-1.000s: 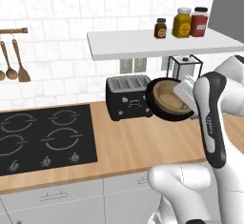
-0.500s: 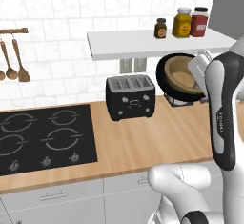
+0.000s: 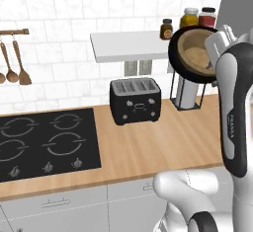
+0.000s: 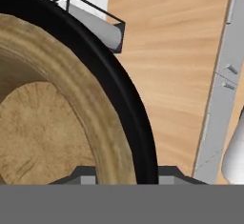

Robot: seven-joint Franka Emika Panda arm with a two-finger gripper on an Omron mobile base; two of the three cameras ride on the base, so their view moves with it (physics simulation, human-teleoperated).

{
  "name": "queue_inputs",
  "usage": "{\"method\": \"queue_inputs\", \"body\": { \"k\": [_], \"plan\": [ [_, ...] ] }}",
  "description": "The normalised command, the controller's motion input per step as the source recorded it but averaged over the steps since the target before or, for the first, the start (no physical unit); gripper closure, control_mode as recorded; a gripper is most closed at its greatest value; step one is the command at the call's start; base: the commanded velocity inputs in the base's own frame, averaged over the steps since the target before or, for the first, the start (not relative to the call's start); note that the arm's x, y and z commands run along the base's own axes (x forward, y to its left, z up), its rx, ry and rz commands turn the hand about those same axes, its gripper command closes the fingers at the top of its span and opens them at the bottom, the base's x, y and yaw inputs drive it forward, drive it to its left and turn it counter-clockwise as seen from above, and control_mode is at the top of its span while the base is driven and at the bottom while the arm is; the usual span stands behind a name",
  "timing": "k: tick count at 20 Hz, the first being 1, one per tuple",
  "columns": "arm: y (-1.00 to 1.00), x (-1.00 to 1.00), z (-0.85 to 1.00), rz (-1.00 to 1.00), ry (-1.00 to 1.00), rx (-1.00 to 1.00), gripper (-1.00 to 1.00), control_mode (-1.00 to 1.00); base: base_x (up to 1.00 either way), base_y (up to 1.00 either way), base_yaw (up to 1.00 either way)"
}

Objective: Pick up the bowls on the counter and stack them on top of one another in the open cabinet. Place the smaller bowl on top of the larger bowl.

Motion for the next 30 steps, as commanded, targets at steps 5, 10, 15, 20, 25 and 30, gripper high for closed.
{"method": "queue_inputs", "body": {
  "k": [5,10,15,20,25,30],
  "plan": [
    [0.25,0.36,0.24,-0.01,-0.15,0.00,1.00,-1.00,0.00,0.00,0.00],
    [0.28,0.48,0.22,0.00,-0.15,0.00,1.00,-1.00,0.00,0.00,0.00],
    [0.38,0.62,0.04,0.00,0.01,0.00,1.00,-1.00,0.00,0.00,0.00],
    [0.26,0.84,0.03,0.00,0.10,0.00,1.00,-1.00,0.00,0.00,0.00],
    [0.25,0.73,0.02,0.00,0.11,0.00,1.00,-1.00,0.00,0.00,0.00],
    [0.12,0.77,-0.02,0.00,0.09,0.00,1.00,-1.00,0.00,0.00,0.00]
  ]
}}
